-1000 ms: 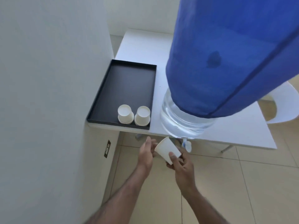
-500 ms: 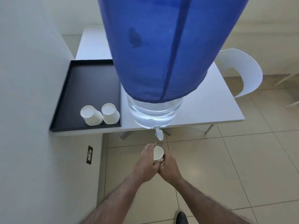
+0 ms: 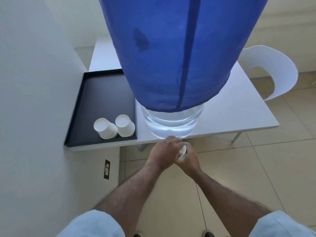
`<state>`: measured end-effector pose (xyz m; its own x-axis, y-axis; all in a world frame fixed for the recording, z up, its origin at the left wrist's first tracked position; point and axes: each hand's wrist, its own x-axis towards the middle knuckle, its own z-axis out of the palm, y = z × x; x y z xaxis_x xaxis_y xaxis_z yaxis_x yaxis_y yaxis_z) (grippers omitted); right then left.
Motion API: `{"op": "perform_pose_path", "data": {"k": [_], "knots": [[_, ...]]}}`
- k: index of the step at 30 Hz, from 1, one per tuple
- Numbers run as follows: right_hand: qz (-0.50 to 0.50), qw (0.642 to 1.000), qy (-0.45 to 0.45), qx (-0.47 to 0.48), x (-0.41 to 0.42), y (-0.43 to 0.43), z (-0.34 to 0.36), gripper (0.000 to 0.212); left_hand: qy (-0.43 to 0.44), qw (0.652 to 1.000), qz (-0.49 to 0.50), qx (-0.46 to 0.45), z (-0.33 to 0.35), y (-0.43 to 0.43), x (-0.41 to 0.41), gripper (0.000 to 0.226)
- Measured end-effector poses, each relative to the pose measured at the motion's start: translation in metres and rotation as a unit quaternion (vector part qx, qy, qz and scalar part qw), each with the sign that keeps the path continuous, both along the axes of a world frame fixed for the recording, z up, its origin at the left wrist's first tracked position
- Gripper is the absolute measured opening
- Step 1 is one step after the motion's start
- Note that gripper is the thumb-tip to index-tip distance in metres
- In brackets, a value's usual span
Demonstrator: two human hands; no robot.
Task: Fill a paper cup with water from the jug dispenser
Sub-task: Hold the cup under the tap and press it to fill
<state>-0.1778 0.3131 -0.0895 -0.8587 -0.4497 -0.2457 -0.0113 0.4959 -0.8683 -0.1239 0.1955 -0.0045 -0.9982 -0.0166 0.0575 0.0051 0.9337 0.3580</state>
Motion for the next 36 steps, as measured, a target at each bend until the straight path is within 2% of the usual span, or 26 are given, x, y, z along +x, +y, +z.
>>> {"op": "perform_pose_path", "data": {"k": [5,8,15,21,36], "knots": [[0.005,1.0,-0.005,0.015,-0.002,-0.002,-0.007,0.058,-0.036,0.996,0.037,0.075,0.009,-0.005,-0.005,0.015],[0.001,0.999,-0.027,0.019,-0.003,0.001,-0.007,0.059,-0.054,0.996,0.048,0.059,0.01,-0.006,-0.01,0.02],[-0.018,0.999,-0.04,0.01,-0.002,0.005,-0.009,0.06,0.013,0.993,0.081,0.084,0.004,-0.01,-0.008,0.022],[-0.024,0.999,-0.049,0.003,-0.002,0.005,-0.008,0.059,0.028,0.99,0.084,0.108,0.004,-0.012,-0.008,0.022],[-0.028,0.998,-0.06,0.006,-0.001,0.009,-0.012,0.06,0.009,0.988,0.09,0.126,0.011,-0.012,-0.012,0.019]]}}
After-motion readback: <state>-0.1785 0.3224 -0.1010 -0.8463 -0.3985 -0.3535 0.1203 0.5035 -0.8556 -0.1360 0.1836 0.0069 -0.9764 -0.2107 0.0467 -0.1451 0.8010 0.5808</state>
